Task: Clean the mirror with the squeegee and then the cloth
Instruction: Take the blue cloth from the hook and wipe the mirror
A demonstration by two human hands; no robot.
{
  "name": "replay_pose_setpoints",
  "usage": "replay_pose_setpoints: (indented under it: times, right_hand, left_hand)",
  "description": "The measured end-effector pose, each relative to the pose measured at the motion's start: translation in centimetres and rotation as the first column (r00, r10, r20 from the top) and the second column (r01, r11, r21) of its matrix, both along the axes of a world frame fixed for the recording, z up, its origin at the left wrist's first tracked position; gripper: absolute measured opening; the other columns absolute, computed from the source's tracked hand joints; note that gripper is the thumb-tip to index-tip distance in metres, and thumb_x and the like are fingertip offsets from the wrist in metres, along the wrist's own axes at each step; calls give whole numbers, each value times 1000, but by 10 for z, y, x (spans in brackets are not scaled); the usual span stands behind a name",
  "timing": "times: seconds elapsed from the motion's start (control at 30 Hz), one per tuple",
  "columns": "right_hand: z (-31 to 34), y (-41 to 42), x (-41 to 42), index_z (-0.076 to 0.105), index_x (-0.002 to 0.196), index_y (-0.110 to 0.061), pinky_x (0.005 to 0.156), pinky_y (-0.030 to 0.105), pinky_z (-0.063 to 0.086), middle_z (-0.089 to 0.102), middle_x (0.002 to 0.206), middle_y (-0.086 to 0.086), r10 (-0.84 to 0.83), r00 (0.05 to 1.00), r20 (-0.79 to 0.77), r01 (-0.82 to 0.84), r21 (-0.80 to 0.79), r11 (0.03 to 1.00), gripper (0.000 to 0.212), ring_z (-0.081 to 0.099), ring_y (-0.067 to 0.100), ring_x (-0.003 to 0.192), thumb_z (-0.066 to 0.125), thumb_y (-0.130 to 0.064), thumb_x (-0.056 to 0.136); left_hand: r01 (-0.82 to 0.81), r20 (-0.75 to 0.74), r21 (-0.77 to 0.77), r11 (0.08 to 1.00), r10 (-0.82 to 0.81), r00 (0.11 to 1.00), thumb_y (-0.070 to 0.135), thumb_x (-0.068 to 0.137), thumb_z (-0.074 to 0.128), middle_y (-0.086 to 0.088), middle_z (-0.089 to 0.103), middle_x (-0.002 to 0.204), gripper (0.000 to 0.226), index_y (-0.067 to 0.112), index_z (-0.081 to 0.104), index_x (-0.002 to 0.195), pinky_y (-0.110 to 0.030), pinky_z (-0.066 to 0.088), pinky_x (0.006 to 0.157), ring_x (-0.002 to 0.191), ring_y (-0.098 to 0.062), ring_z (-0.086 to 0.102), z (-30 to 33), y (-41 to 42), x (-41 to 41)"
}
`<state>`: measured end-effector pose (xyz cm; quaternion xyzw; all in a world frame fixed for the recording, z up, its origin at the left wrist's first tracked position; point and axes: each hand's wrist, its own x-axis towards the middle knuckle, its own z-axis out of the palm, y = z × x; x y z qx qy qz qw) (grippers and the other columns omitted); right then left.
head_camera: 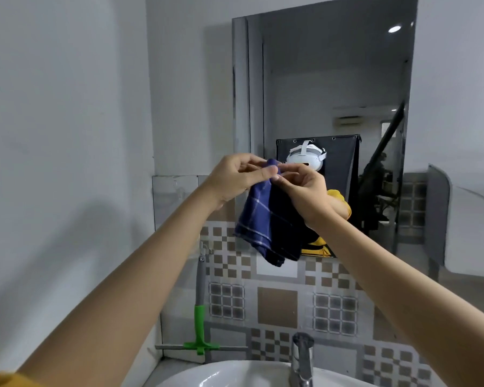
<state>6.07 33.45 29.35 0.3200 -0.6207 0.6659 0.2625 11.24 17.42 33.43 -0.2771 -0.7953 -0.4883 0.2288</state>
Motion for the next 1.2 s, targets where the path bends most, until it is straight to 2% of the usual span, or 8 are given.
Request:
replay_pose_setpoints:
  times: [0.17,0.33,0.47,0.6,0.77,0.97,1.13,1.2]
  right_hand:
    - [1,17,4,56,94,-11,58,20,52,67,69,-2,-12,998,-69,17,72,997,26,64,8,63,76,-16,78]
    - [-7,32,11,45,83,-31,72,50,50,57,81,17,133,989,-62,-115,230,966,43,56,26,75,83,-40,66]
    - [-4,49,13,40,92,-14,56,24,50,63,72,2,95,987,-132,-40,372,927,38,60,6,63,74,-7,79]
    - [12,59,15,42,86,-25,58,34,51,66,84,21,-1,978,-210,108,496,861,26,59,21,67,60,-6,90]
    - [27,68,24,57,97,-23,71,24,57,60,97,-2,13,975,-220,131,626,769,20,62,14,88,69,-13,85]
    - [37,68,12,70,105,-28,84,42,47,59,101,8,-431,793,-431,597,409,690,27,55,25,95,70,-15,81]
    - [30,45,19,56,125,-25,88,47,47,43,113,5,-553,678,-484,727,333,601,55,50,31,101,71,-45,76]
    - [30,36,14,52,129,-21,89,45,48,38,117,7,-587,663,-465,738,269,620,64,49,32,103,77,-37,73]
  left_hand:
    - [-112,-140,4,994,111,984,1,80,63,-12,69,77,30,17,52,103,-44,56,69,72,-37,66,-5,6,-1]
    - [-201,-232,20,979,200,952,-2,82,61,-2,68,80,18,16,60,81,-36,56,70,72,-15,64,-8,16,0]
    - [-280,-287,-18,960,264,921,4,82,62,-5,69,84,15,19,63,84,-34,55,73,78,-18,64,-11,19,-8]
    - [-399,-449,-94,912,319,835,10,84,61,-2,66,82,10,20,61,85,-30,52,65,71,-16,62,-15,24,-13]
    - [-483,-594,-101,870,337,731,12,85,59,-1,67,81,6,16,60,89,-29,45,54,50,-7,47,-5,33,-18]
    - [-328,-591,-89,941,216,778,7,83,60,2,65,87,7,12,60,89,-27,52,74,83,-9,60,24,44,-20]
    - [-242,-575,-20,970,187,797,5,83,60,16,61,84,12,16,61,87,-21,50,79,84,-5,60,49,48,-31]
    - [-215,-576,-15,977,167,800,5,83,60,13,62,86,13,16,62,89,-17,48,77,87,-4,60,61,48,-37]
